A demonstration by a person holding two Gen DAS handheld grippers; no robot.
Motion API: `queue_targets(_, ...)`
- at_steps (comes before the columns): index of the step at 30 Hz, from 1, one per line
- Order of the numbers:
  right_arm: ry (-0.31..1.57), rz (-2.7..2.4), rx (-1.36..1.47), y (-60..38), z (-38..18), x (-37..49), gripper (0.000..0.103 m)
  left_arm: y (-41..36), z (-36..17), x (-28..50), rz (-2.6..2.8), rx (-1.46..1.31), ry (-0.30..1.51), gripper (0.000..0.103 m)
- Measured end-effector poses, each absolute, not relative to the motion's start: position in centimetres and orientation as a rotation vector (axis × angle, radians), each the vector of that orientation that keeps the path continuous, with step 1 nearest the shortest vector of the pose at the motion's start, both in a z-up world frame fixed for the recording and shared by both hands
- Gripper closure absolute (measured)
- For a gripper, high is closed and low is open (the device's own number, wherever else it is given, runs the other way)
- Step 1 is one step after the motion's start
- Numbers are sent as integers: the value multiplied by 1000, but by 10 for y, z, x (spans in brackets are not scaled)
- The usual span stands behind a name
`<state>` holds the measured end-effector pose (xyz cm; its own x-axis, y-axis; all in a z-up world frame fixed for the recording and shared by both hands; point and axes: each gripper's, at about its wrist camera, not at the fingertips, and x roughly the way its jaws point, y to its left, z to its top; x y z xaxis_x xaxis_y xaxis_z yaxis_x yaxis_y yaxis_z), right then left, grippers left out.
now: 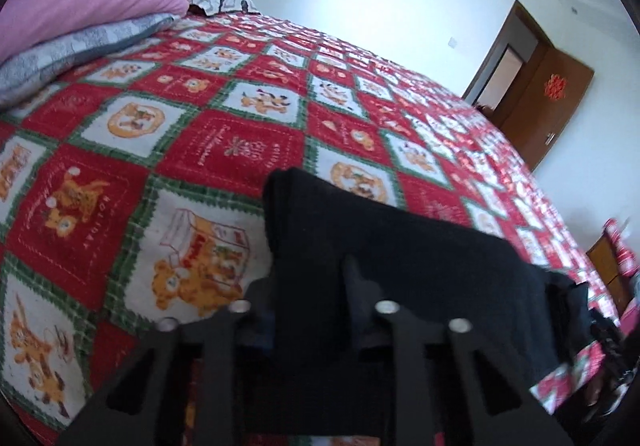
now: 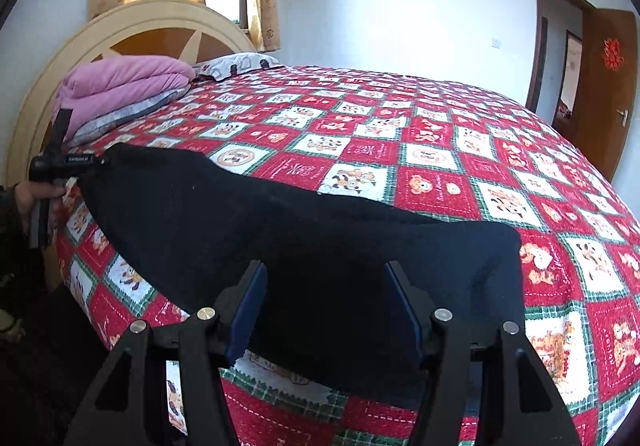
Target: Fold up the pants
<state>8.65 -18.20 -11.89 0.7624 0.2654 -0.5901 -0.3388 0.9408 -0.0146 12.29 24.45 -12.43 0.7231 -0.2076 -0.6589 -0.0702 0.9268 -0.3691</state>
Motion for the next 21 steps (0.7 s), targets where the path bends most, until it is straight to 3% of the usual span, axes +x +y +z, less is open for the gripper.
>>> queue_targets(11, 634, 233, -14, -212, -115, 99, 42, 229, -64, 86, -197, -584, 609, 83)
queue_targets(21, 639, 78, 135, -260, -106, 108, 42, 140, -4, 89, -403, -587, 570, 83)
